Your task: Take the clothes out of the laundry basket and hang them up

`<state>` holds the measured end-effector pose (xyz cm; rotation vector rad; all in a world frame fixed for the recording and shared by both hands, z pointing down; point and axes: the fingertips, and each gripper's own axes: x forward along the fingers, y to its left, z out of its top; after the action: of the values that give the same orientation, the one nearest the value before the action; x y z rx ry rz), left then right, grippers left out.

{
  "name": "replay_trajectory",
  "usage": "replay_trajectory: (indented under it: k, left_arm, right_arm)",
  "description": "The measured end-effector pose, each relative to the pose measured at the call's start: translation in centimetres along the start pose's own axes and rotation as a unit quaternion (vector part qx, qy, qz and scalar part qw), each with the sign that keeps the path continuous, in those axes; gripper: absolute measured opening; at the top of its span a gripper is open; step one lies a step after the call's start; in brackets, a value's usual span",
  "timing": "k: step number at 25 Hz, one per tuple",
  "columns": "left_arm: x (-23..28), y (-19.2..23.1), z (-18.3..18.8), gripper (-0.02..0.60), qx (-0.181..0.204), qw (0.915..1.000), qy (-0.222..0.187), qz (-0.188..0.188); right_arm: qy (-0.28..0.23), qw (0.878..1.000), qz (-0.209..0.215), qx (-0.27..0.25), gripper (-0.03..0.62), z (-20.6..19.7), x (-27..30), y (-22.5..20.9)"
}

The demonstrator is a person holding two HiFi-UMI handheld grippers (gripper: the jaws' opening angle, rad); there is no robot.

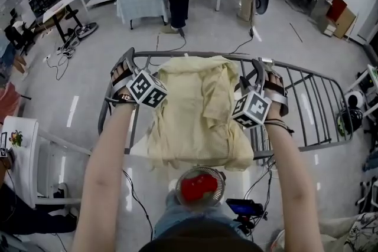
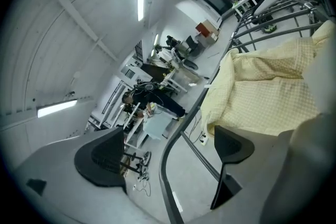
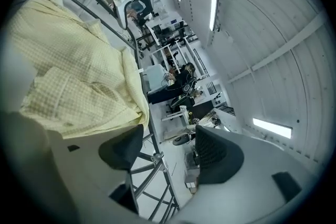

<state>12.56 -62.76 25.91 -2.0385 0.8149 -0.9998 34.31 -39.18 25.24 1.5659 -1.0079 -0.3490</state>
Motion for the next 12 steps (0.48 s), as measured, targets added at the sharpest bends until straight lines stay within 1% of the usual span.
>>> replay_trajectory:
  k: [5,12]
  left_arm:
    - [-2.3,0.0,0.0,0.511,-0.023,0.9996,-0.003,0.017]
    - [-6.2,-0.7,1.2,0.511,-0.062,0.9970,-0.007,0.046]
  right_arm:
    - [-0.024,1.000,-0.003,0.011,0.295,0.2,-2.0,0.2]
    - [-0.069,0.997,-0.003,0.021,0.295,-1.0,-4.3,-0.4]
